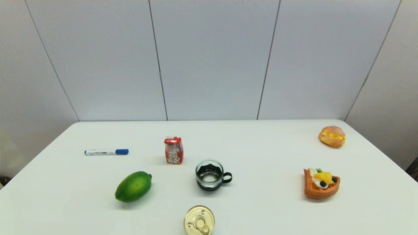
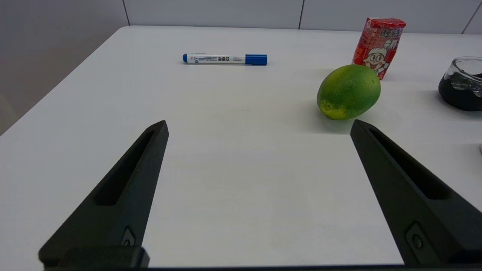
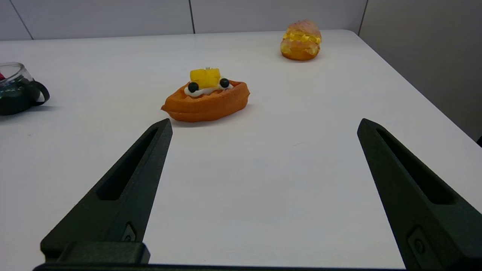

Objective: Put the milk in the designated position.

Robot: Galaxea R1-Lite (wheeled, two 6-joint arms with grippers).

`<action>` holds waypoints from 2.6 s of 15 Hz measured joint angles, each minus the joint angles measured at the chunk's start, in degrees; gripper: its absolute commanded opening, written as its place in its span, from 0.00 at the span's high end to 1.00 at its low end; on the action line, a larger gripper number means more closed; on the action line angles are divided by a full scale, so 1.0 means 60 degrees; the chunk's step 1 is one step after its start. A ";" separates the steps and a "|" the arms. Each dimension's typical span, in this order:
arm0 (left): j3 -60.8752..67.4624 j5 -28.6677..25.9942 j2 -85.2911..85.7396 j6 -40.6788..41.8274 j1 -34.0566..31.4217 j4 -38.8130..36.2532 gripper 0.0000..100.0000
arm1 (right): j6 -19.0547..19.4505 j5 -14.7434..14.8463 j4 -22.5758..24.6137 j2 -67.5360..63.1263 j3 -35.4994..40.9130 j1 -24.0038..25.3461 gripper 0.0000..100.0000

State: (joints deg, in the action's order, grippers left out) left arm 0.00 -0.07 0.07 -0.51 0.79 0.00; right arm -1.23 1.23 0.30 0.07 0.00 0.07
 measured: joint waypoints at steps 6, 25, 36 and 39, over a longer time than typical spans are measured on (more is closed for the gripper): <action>0.0000 0.0004 0.0000 0.0000 0.0000 0.0008 0.00 | 0.0000 0.0000 0.0004 0.0000 0.0000 0.0000 0.00; -0.4555 -0.0152 -0.6865 0.1467 -0.1022 -0.1424 0.00 | 0.0000 -0.0004 0.0000 0.0000 0.0000 0.0000 0.00; -0.9771 -1.0356 -1.6177 0.8895 -0.0540 0.0035 0.00 | 0.0004 -0.0004 0.0000 0.0000 0.0000 0.0000 0.00; -1.0896 -1.1748 -1.7575 1.2061 -0.0599 0.2897 0.00 | 0.0004 0.0000 0.0000 0.0000 0.0000 0.0000 0.00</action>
State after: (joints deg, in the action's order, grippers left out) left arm -65.38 -70.56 -105.38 71.85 -2.80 17.38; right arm -1.21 1.23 0.30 0.07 0.00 0.07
